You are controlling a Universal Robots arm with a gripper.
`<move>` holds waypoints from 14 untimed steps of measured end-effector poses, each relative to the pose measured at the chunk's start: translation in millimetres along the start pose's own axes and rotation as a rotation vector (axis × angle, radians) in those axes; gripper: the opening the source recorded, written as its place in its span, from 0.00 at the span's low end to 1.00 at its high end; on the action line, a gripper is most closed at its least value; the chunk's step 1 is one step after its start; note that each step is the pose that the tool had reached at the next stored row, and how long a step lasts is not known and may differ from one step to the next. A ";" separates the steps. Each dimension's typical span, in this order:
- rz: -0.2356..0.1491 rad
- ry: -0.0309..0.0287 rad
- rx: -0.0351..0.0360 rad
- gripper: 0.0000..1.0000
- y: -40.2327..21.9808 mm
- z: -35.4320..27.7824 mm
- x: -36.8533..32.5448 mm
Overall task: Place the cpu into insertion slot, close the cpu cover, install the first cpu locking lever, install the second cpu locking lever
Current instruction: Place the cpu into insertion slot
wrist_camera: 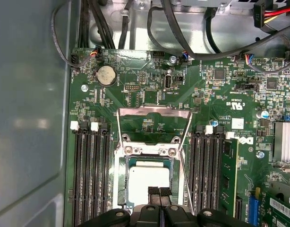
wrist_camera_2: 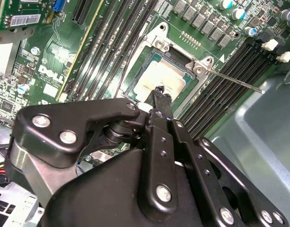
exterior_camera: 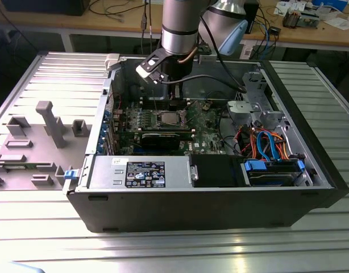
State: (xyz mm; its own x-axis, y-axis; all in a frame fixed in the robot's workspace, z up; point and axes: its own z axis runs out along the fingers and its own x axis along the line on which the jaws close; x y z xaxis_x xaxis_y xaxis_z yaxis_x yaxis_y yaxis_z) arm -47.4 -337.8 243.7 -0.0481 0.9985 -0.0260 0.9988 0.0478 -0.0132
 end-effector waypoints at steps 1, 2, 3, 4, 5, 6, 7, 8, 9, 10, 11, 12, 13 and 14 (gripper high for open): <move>0.000 0.0012 0.0000 0.11 0.0 -0.1 0.0; 0.000 0.0021 -0.0001 0.11 0.0 -0.3 0.0; 0.000 0.0022 -0.0001 0.11 0.0 -0.4 0.0; 0.000 0.0023 -0.0001 0.11 0.0 -0.6 -0.1; 0.000 0.0020 0.0001 0.11 0.0 -1.2 -0.1; 0.000 0.0022 0.0000 0.11 0.0 -1.8 -0.1; 0.000 0.0023 0.0000 0.11 0.0 -2.5 -0.1; 0.000 0.0023 0.0000 0.11 0.0 -3.6 -0.1; 0.000 0.0023 -0.0001 0.11 0.0 -4.4 -0.1; 0.000 0.0023 0.0000 0.11 -0.1 -5.4 -0.2; 0.000 0.0024 -0.0001 0.11 -0.1 -6.8 -0.2; 0.000 0.0024 -0.0001 0.11 -0.1 -8.0 -0.2; 0.000 0.0024 -0.0001 0.11 -0.1 -10.3 -0.3; 0.000 0.0023 -0.0001 0.11 -0.1 -12.0 -0.3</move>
State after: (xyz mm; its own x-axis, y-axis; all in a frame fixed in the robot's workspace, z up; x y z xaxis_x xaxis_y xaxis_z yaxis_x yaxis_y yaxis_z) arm -47.4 -337.8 255.7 -0.0482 0.9986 -0.0237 0.9988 0.0479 -0.0131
